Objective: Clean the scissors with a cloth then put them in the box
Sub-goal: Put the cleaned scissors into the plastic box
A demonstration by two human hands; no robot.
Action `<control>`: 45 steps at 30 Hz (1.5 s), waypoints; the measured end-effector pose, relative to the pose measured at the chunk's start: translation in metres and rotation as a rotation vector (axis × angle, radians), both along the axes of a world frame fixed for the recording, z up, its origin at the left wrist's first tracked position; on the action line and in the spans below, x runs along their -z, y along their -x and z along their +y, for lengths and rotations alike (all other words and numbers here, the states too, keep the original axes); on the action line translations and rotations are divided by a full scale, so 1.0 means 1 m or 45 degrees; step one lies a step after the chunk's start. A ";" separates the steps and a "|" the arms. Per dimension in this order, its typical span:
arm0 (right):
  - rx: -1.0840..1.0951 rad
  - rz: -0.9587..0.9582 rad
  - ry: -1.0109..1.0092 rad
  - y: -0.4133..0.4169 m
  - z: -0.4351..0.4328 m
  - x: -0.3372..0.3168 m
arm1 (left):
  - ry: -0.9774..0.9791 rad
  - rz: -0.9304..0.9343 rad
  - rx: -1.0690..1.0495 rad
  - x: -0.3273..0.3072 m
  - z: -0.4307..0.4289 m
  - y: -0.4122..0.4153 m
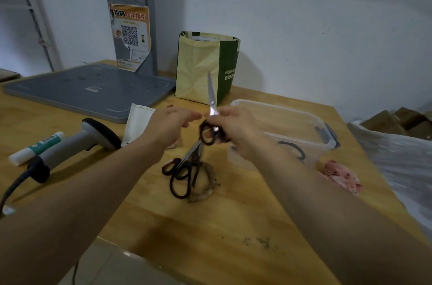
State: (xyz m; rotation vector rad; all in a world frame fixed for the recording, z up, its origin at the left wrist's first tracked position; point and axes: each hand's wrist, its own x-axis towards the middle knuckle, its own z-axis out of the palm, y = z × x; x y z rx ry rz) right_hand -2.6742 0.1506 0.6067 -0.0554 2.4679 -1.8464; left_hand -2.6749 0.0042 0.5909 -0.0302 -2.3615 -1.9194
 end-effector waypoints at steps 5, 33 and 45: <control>0.091 0.170 -0.490 0.008 0.070 -0.051 | 0.377 0.279 0.105 0.000 0.034 0.006; -0.077 -0.137 -1.693 0.079 0.109 -0.021 | 1.196 -0.298 0.095 0.043 0.003 0.035; -0.250 0.180 -1.106 0.001 0.003 -0.008 | 0.907 -0.380 0.077 0.061 0.000 0.048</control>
